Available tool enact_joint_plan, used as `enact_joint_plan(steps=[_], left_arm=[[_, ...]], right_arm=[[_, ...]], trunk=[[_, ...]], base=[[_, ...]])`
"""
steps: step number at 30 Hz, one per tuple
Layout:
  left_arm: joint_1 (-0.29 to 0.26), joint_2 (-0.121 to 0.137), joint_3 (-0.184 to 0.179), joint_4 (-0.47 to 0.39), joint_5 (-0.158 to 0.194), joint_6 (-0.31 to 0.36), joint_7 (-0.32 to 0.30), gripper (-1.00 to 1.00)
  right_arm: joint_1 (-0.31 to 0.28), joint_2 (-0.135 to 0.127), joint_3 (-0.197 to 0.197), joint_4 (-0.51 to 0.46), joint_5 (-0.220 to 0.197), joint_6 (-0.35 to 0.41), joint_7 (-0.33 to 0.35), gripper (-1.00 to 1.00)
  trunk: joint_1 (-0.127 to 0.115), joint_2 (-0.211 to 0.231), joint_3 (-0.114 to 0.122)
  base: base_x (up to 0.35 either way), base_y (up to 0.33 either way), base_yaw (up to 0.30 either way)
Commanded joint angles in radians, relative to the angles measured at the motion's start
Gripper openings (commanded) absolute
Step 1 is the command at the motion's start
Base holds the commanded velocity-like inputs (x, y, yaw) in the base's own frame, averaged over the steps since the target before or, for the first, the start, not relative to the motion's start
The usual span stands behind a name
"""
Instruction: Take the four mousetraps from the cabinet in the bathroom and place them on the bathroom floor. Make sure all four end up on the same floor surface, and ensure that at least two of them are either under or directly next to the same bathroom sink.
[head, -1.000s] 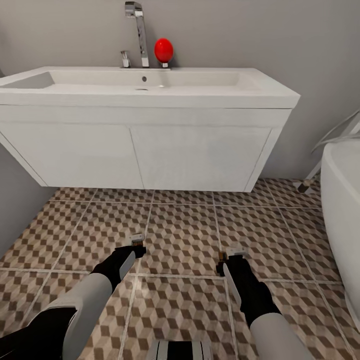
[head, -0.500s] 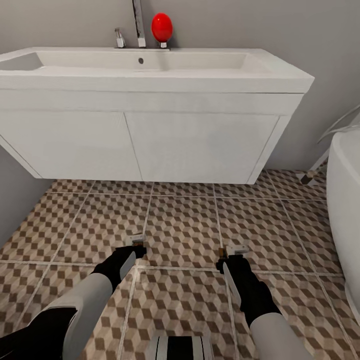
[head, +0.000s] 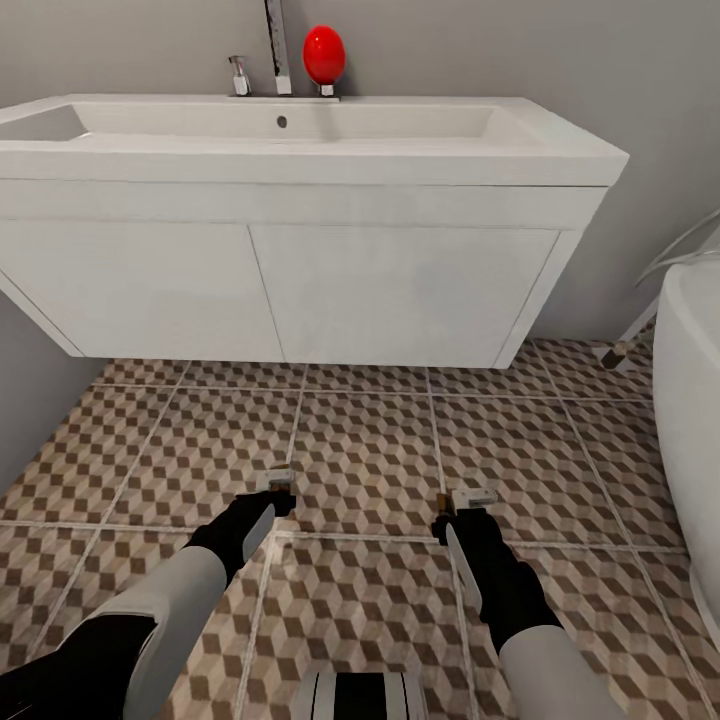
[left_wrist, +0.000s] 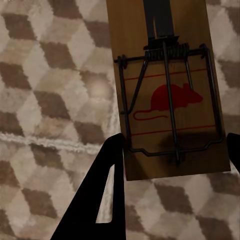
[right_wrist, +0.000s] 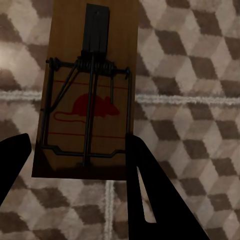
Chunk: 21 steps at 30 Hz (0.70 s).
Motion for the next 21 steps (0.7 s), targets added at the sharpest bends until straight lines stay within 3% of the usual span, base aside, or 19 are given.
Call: enact_joint_plan(steps=[1,14,21], left_arm=[[0.0,0.0,-0.003,-0.002,0.006,0.006,0.007,-1.0],[0.0,-0.002,-0.011,-0.016,-0.003,-0.007,0.012,-1.0],[0.0,-0.001,-0.091,-0.011,-0.089,0.064,0.01,-1.0]], right_arm=[[0.0,0.0,0.001,-0.001,0.009,0.007,0.001,-1.0],[0.0,-0.002,0.002,0.001,0.011,-0.041,-0.005,-1.0],[0.0,-0.004,0.003,0.007,0.01,-0.117,-0.001,-1.0]], trunk=[[0.0,0.0,-0.001],[0.0,0.0,-0.001],[0.0,0.0,-0.001]], base=[[0.0,0.0,0.0],[0.0,0.0,0.0],[0.0,0.0,0.0]])
